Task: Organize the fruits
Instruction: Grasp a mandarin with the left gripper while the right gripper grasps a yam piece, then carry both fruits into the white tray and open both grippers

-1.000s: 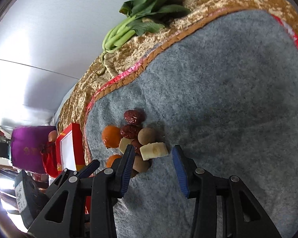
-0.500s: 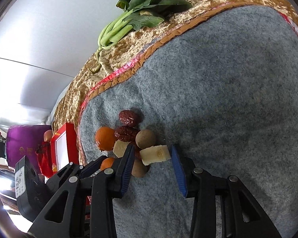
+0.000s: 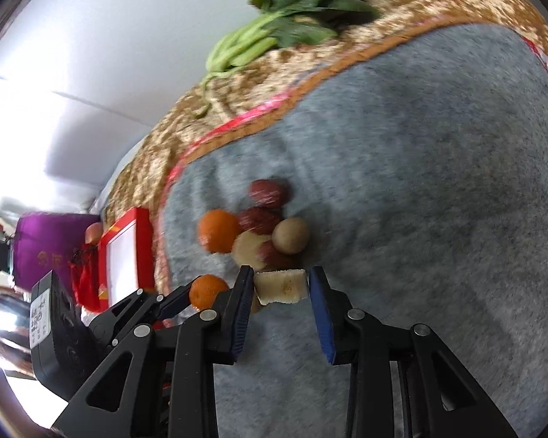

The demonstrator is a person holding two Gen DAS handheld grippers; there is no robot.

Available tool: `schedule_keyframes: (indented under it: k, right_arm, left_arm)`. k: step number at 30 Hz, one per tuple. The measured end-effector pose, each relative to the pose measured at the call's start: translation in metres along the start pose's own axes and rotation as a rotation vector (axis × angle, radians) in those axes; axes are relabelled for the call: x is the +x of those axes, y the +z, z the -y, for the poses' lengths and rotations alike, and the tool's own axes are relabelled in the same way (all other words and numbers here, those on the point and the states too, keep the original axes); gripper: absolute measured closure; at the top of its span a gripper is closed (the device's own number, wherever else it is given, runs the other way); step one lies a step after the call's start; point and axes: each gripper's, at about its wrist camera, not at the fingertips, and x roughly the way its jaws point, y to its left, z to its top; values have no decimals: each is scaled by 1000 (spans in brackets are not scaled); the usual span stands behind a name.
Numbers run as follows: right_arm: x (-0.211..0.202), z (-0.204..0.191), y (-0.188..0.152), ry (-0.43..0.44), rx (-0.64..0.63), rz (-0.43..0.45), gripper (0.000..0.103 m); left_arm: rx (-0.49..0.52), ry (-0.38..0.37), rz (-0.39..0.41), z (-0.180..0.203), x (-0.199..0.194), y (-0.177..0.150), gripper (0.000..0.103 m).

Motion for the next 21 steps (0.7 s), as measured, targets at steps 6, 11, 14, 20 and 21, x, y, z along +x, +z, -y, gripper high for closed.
schedule_keyframes:
  k: [6, 11, 14, 20, 21]
  right_arm:
    - [17, -42, -11, 80, -85, -50, 71]
    - [38, -90, -29, 152, -199, -81, 71]
    - [52, -118, -42, 188, -266, -96, 71]
    - [73, -167, -71, 256, -394, -101, 71]
    - [75, -172, -73, 261, -407, -100, 71]
  left_arm:
    - [-112, 96, 22, -30, -41, -27, 70]
    - [-269, 204, 38, -74, -69, -59, 70]
    - [-376, 287, 33, -102, -83, -81, 70]
    - [-505, 354, 14, -142, -95, -114, 70]
    - [-518, 362, 10, -145, -96, -118, 70]
